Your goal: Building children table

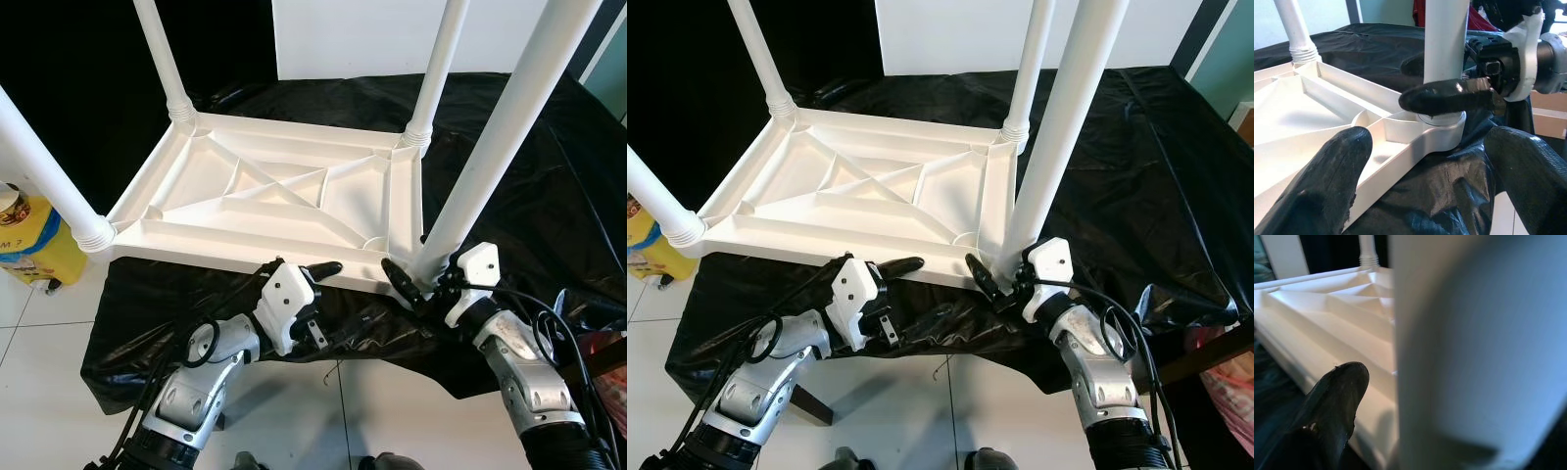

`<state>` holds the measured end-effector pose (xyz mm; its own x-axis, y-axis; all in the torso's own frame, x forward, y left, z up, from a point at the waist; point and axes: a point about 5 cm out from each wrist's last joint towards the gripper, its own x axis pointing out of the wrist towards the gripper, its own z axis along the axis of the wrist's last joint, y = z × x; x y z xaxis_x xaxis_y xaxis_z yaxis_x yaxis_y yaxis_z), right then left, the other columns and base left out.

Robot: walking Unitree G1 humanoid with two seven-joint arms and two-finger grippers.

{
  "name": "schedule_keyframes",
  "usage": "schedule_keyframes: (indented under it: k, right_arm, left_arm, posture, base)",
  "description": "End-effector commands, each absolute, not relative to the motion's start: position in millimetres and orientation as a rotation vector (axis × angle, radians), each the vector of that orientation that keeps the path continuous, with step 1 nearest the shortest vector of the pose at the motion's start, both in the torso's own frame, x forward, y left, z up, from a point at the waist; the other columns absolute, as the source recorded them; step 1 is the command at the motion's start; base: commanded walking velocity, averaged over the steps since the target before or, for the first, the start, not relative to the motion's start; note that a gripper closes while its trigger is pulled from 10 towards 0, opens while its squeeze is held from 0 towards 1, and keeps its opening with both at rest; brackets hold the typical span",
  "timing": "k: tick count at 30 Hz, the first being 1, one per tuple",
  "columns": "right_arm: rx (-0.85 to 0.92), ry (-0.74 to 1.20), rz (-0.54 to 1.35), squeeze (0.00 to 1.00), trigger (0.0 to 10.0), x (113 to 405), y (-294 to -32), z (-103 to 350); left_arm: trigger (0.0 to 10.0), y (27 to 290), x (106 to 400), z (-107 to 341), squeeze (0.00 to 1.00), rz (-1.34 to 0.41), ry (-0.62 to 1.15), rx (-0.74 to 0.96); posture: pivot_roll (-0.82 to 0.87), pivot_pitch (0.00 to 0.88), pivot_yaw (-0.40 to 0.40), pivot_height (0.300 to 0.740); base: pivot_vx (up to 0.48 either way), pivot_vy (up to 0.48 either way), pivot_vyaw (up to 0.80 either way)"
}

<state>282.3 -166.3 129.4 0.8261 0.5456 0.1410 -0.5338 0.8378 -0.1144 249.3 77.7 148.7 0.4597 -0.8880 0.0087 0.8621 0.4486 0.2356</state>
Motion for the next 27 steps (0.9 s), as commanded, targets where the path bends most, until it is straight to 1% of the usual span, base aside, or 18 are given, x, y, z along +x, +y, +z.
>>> schedule_keyframes:
  k: [1, 5, 6, 7, 8, 15, 16, 17, 18, 19, 22, 25, 26, 27]
  right_arm:
    - [-0.076, -0.145, 0.601, 0.0, 10.0, 283.5, -166.4, 126.9]
    - [-0.103, -0.128, 0.642, 0.0, 10.0, 291.7, -167.4, 128.6]
    - [-0.107, -0.125, 0.648, 0.0, 4.2, 293.2, -167.9, 128.7]
    - [-0.11, -0.123, 0.652, 0.0, 4.2, 294.2, -168.3, 128.7]
    - [-0.115, -0.115, 0.66, 0.0, 0.0, 294.8, -169.3, 128.4]
    - [-0.11, -0.097, 0.653, 0.0, 0.0, 294.2, -173.0, 125.3]
    - [-0.107, -0.096, 0.651, 0.0, 2.4, 294.1, -173.3, 124.5]
    - [-0.1, -0.091, 0.642, 0.0, 3.7, 293.0, -173.6, 122.7]
    - [-0.095, -0.088, 0.636, 0.0, 3.7, 292.4, -173.9, 121.4]
    - [-0.083, -0.083, 0.624, 0.0, 10.0, 291.2, -173.6, 119.7]
    - [-0.075, -0.079, 0.616, 0.0, 10.0, 290.3, -173.3, 118.6]
    - [-0.075, -0.064, 0.512, 0.0, 10.0, 287.4, -172.2, 114.5]
    - [-0.075, -0.064, 0.512, 0.0, 10.0, 287.4, -172.2, 114.5]
    - [-0.071, -0.066, 0.408, 0.0, 10.0, 287.0, -172.5, 113.3]
  left_arm:
    - [10.0, 75.4, 249.1, 148.3, 0.0, -1.071, -0.126, 0.228]
    - [10.0, 71.9, 249.7, 146.1, 0.0, -1.097, -0.064, 0.263]
    - [10.0, 72.3, 250.7, 146.6, 0.0, -1.105, -0.062, 0.269]
    - [10.0, 72.8, 251.5, 147.0, 0.0, -1.11, -0.063, 0.273]
    - [10.0, 73.1, 252.6, 148.2, 0.0, -1.109, -0.065, 0.279]
    - [10.0, 73.7, 256.6, 150.1, 0.0, -1.081, -0.071, 0.313]
    - [10.0, 73.8, 256.9, 150.0, 0.0, -1.079, -0.067, 0.314]
    - [10.0, 73.5, 257.2, 149.8, 0.0, -1.075, -0.062, 0.312]
    - [10.0, 73.2, 257.4, 149.8, 0.0, -1.072, -0.057, 0.31]
    - [10.0, 72.7, 257.1, 149.3, 0.0, -1.074, -0.048, 0.302]
    - [10.0, 72.4, 256.7, 148.9, 0.0, -1.076, -0.041, 0.296]
    - [10.0, 71.9, 257.7, 148.8, 0.0, -1.045, -0.058, 0.316]
    - [10.0, 71.9, 257.7, 148.8, 0.0, -1.045, -0.058, 0.316]
    - [10.0, 72.0, 257.2, 148.3, 0.0, -1.037, -0.07, 0.325]
  posture:
    - [-0.04, 0.08, -0.014, 0.74]
    - [-0.03, 0.075, -0.013, 0.74]
    - [-0.03, 0.073, -0.013, 0.74]
    - [-0.03, 0.073, -0.013, 0.74]
    - [-0.03, 0.073, -0.013, 0.74]
    - [-0.03, 0.07, -0.012, 0.74]
    - [-0.03, 0.069, -0.012, 0.74]
    - [-0.03, 0.069, -0.013, 0.74]
    - [-0.03, 0.069, -0.013, 0.74]
    - [-0.04, 0.071, -0.013, 0.74]
    - [-0.04, 0.071, -0.013, 0.74]
    - [-0.04, 0.075, -0.011, 0.74]
    - [-0.04, 0.075, -0.011, 0.74]
    - [-0.04, 0.077, -0.014, 0.74]
  base:
    - [0.0, 0.0, 0.0]
    - [0.0, 0.0, 0.0]
    - [0.0, 0.0, 0.0]
    - [0.0, 0.0, 0.0]
    - [0.0, 0.0, 0.0]
    - [0.0, 0.0, 0.0]
    - [0.0, 0.0, 0.0]
    - [0.0, 0.0, 0.0]
    - [0.0, 0.0, 0.0]
    - [0.0, 0.0, 0.0]
    - [0.0, 0.0, 0.0]
    - [0.0, 0.0, 0.0]
    - [0.0, 0.0, 0.0]
    - [0.0, 0.0, 0.0]
